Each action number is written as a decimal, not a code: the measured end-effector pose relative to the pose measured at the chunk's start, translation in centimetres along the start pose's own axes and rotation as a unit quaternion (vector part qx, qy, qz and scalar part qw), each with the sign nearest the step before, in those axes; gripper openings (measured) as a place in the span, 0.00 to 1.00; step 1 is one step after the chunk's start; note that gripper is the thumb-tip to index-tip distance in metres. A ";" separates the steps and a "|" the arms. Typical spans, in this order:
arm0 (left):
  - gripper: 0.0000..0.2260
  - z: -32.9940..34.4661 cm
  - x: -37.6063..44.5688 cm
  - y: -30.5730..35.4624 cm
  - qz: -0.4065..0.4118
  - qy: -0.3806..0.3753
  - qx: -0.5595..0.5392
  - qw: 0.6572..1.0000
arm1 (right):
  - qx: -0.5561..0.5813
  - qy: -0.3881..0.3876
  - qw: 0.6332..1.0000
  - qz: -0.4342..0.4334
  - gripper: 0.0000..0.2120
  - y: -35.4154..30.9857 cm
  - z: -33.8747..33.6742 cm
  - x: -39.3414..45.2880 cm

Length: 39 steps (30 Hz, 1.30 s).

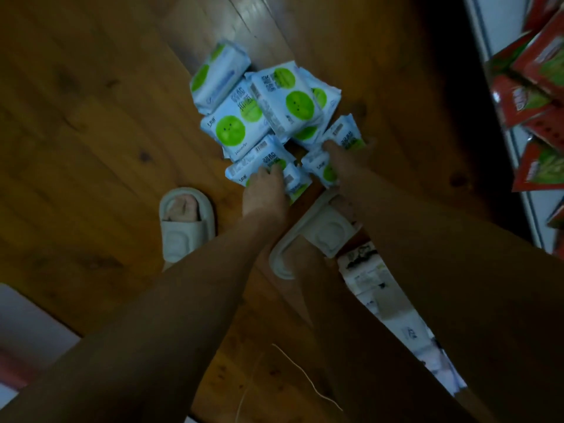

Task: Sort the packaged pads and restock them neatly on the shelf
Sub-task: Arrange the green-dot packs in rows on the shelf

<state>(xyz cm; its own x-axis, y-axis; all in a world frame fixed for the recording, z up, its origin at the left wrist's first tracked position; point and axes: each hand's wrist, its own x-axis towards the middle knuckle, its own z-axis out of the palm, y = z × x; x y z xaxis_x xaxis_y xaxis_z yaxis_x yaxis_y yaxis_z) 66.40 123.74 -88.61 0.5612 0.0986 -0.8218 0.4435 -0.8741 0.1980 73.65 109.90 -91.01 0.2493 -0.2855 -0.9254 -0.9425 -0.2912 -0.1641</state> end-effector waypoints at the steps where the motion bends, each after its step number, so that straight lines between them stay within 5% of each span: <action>1: 0.20 -0.5 -0.6 -0.1 0.012 -0.016 0.007 1.000 | 0.025 -0.017 0.999 0.018 0.34 -0.5 -0.6 -1.0; 7: 0.21 -10.3 -8.2 1.4 0.073 -0.041 0.022 0.996 | 0.166 -0.018 0.986 -0.004 0.16 -3.2 -6.8 -14.0; 11: 0.29 -21.2 -16.3 4.1 0.119 -0.080 0.047 0.989 | 0.243 -0.037 0.969 0.019 0.24 -7.0 -11.1 -25.7; 14: 0.33 -29.7 -23.6 5.6 0.155 -0.071 0.087 0.982 | 0.293 -0.070 0.953 0.019 0.16 -9.9 -15.0 -36.3; 21: 0.24 -45.0 -41.3 8.0 0.273 0.019 0.041 0.961 | 0.378 -0.080 0.917 -0.097 0.36 -13.3 -20.1 -57.0; 29: 0.15 -53.5 -51.4 9.8 0.435 0.043 0.074 0.896 | 0.366 0.032 0.901 -0.233 0.40 -11.9 -22.7 -69.9; 33: 0.11 -56.3 -54.3 11.9 0.486 0.041 0.096 0.868 | 0.292 0.150 0.894 -0.305 0.29 -11.3 -24.4 -74.4; 39: 0.10 -60.1 -57.3 14.9 0.524 0.042 0.129 0.841 | 0.210 0.238 0.856 -0.409 0.28 -10.9 -26.4 -79.4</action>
<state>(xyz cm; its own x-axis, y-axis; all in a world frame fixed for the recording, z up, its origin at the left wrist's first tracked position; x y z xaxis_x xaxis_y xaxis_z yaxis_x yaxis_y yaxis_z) 82.87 133.64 -6.44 0.6015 -0.7661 -0.2265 -0.4856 -0.5757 0.6578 69.98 111.58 -6.72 0.8318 -0.5120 -0.2143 -0.3814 -0.2467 -0.8909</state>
